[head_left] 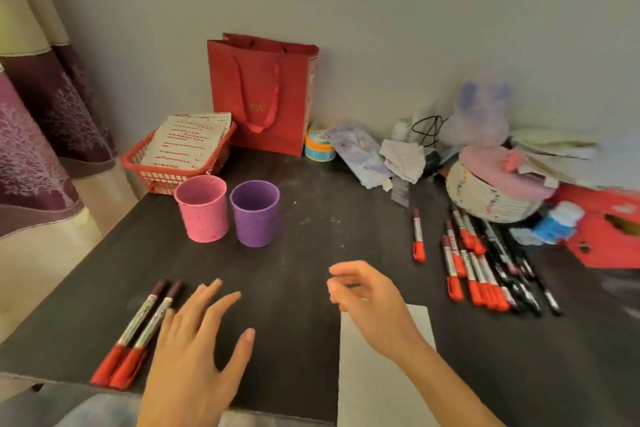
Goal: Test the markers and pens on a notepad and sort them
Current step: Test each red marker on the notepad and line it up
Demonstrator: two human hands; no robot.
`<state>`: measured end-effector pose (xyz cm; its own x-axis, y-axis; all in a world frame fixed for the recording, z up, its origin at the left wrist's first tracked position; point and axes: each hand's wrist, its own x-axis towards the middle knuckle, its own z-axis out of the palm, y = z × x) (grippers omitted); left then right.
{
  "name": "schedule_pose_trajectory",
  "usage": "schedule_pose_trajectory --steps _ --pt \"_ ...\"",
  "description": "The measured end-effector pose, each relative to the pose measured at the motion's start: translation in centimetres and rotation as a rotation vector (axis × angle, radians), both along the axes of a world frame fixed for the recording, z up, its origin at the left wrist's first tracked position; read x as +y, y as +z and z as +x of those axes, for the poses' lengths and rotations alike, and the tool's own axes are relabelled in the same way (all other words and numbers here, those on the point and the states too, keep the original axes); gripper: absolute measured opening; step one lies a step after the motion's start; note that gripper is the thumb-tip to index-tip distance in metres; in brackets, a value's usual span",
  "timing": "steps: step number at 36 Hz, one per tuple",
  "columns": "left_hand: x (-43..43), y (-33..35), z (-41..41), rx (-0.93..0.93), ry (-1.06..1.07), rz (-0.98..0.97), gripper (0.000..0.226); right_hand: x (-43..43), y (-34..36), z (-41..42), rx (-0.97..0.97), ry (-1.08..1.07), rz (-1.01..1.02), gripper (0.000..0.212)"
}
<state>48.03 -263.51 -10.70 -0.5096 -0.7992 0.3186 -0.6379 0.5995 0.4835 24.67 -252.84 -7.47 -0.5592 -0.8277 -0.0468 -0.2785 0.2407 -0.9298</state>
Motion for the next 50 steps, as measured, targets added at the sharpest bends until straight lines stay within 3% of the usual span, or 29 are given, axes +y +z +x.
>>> schedule_pose_trajectory --steps 7,18,23,28,31,37,40,44,50 --pt "-0.5 -1.7 -9.5 -0.294 -0.317 0.097 0.065 5.6 -0.9 -7.9 0.206 -0.201 0.081 0.017" --pt "-1.4 -2.7 -12.5 -0.345 -0.346 0.051 0.065 4.3 -2.0 -13.4 0.694 -0.190 0.317 0.040" --pt "-1.4 -2.7 -12.6 -0.331 -0.335 0.052 0.063 1.1 -1.6 -14.5 0.739 -0.117 0.514 0.052" --pt "-1.5 -2.8 -12.7 -0.330 -0.338 0.065 0.062 -0.9 -0.9 -14.4 0.897 -0.081 0.739 0.044" --pt "-1.6 -2.7 -12.8 -0.333 -0.337 0.071 0.062 -1.5 -0.6 -14.1 0.967 -0.103 0.772 0.036" --pt "-1.6 -2.7 -12.9 -0.339 -0.335 0.077 0.062 -1.2 0.4 -14.2 0.728 -0.211 0.680 0.021" --pt "-1.6 -2.9 -12.9 -0.332 -0.334 0.075 0.062 -0.1 0.7 -13.7 0.388 -0.289 0.456 0.017" --pt "-1.7 -3.1 -12.8 -0.307 -0.340 0.081 0.062 1.9 0.9 -11.3 -0.141 -0.306 0.093 0.041" --pt "-1.8 -3.3 -12.8 -0.303 -0.338 0.085 0.063 6.0 1.8 -5.5 -0.409 -0.236 -0.163 0.031"
